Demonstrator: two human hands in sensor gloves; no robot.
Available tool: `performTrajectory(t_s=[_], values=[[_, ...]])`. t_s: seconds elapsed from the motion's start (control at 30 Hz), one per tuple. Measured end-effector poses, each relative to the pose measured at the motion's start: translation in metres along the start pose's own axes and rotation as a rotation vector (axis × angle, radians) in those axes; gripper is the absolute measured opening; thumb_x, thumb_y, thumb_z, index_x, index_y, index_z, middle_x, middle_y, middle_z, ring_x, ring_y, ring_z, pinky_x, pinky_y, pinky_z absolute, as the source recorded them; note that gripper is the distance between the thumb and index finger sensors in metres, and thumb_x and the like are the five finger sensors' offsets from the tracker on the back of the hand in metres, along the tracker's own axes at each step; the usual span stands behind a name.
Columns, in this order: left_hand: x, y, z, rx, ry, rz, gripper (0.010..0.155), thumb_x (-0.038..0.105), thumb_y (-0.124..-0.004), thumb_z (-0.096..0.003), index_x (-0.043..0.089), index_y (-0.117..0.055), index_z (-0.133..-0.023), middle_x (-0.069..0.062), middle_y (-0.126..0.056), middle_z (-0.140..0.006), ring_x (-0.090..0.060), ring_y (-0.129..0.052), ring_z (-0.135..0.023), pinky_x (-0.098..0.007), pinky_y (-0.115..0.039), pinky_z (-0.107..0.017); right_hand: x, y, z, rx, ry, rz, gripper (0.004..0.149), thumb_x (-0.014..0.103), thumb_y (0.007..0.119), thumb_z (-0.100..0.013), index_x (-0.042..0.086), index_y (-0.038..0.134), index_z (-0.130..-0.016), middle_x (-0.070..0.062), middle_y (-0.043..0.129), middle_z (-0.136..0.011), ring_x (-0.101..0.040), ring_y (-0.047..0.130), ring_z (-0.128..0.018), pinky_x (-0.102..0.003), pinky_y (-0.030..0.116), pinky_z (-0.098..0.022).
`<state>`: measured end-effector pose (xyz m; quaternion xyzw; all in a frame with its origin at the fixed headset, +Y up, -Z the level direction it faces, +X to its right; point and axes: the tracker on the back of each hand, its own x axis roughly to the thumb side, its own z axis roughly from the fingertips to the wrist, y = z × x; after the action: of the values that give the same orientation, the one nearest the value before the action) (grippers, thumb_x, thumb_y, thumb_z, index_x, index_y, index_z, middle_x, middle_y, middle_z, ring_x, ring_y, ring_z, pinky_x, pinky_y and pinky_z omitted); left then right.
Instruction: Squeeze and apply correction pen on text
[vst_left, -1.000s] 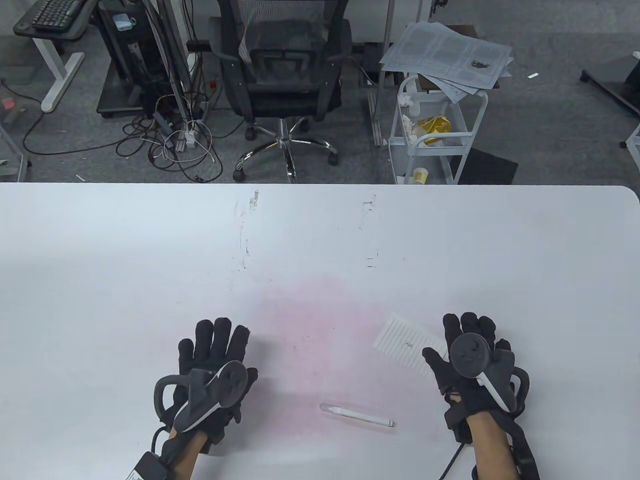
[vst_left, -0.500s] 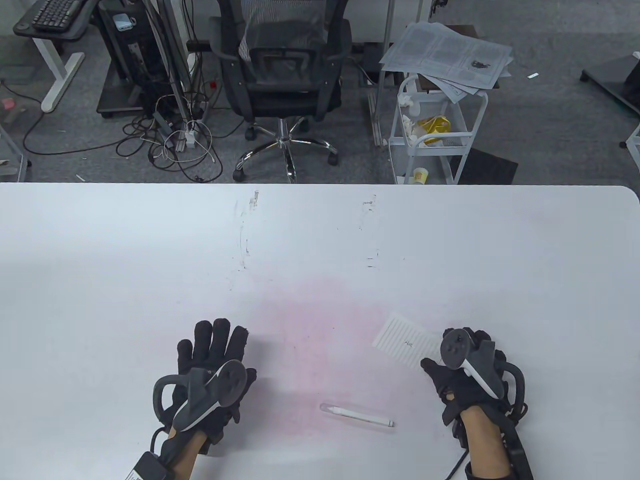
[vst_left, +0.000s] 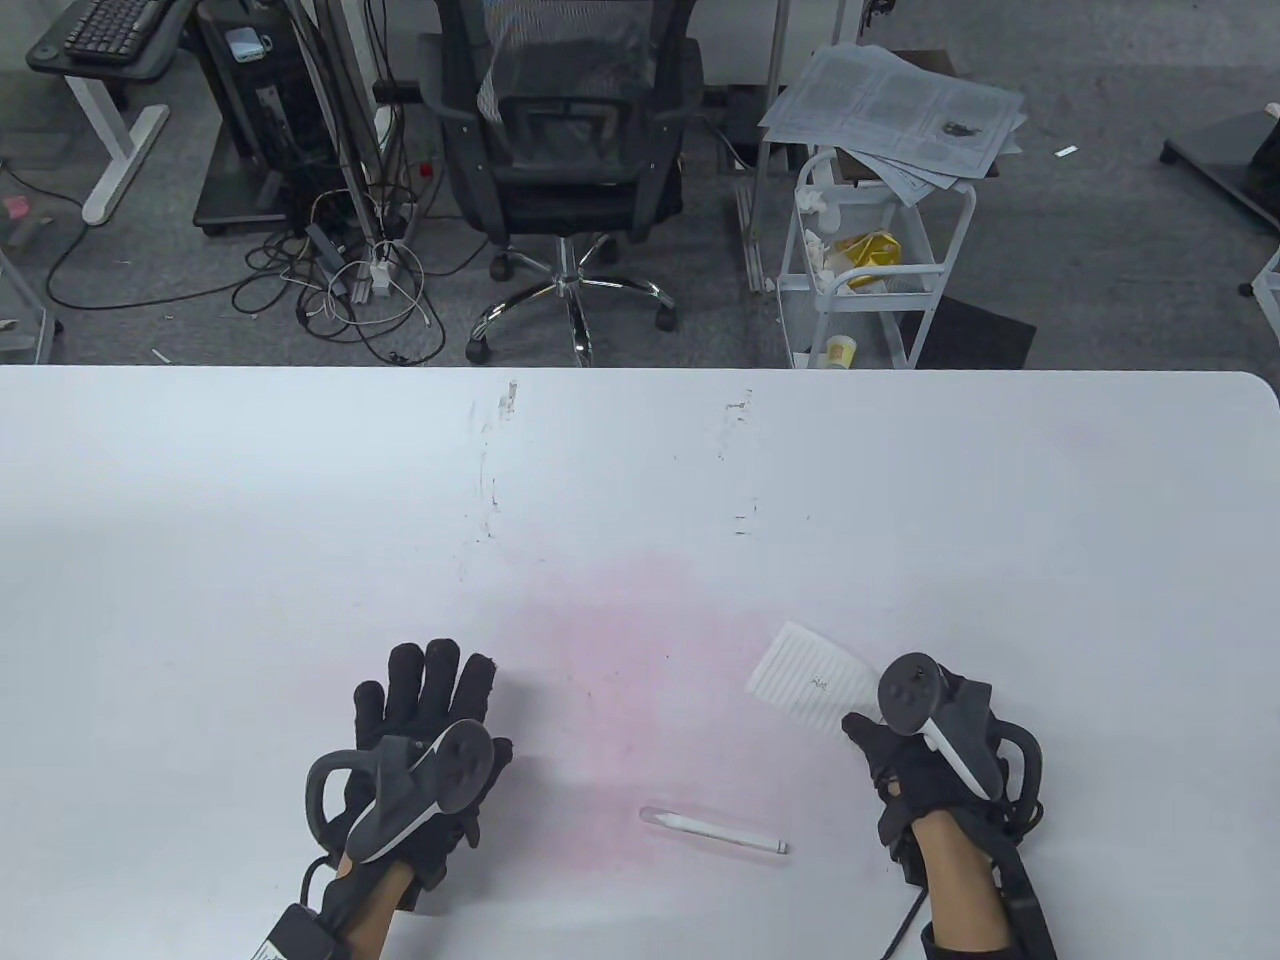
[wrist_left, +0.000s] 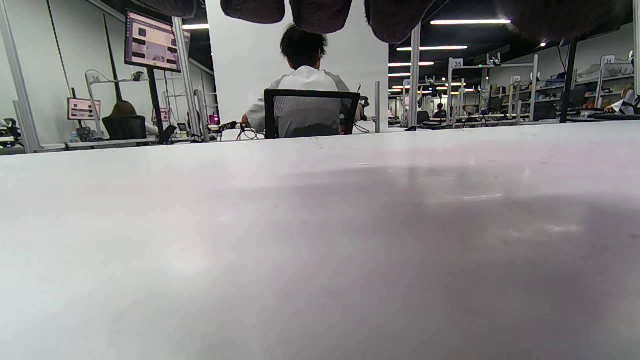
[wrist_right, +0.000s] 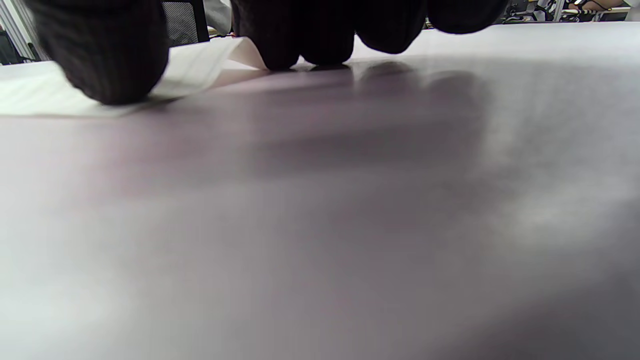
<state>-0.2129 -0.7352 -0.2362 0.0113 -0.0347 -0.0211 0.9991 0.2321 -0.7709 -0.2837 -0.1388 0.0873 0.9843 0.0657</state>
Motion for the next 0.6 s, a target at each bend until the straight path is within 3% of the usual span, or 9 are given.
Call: performTrajectory(t_s=[0.33, 0.6], values=[[-0.0008, 0.0003, -0.0001, -0.002, 0.002, 0.002, 0.078, 0.066, -0.063, -0.0356, 0.042, -0.042, -0.106, 0.001, -0.034, -0.119, -0.034, -0.04, -0.113, -0.06, -0.045, -0.078, -0.0041, -0.0016, -0.0004, -0.008, 0.044, -0.031, 0.052, 0.062, 0.082, -0.038, 0.025, 0.076, -0.074, 0.001, 0.066, -0.087, -0.034, 0.063, -0.088, -0.057, 0.054, -0.067], [-0.0013, 0.0005, -0.0002, 0.0, 0.003, 0.005, 0.078, 0.066, -0.063, -0.0356, 0.042, -0.042, -0.106, 0.001, -0.034, -0.118, -0.034, -0.04, -0.113, -0.06, -0.045, -0.078, -0.0103, -0.0015, -0.0004, 0.005, 0.068, -0.138, 0.049, 0.054, 0.085, -0.041, 0.026, 0.072, -0.079, 0.0, 0.06, -0.09, -0.035, 0.06, -0.089, -0.057, 0.052, -0.069]])
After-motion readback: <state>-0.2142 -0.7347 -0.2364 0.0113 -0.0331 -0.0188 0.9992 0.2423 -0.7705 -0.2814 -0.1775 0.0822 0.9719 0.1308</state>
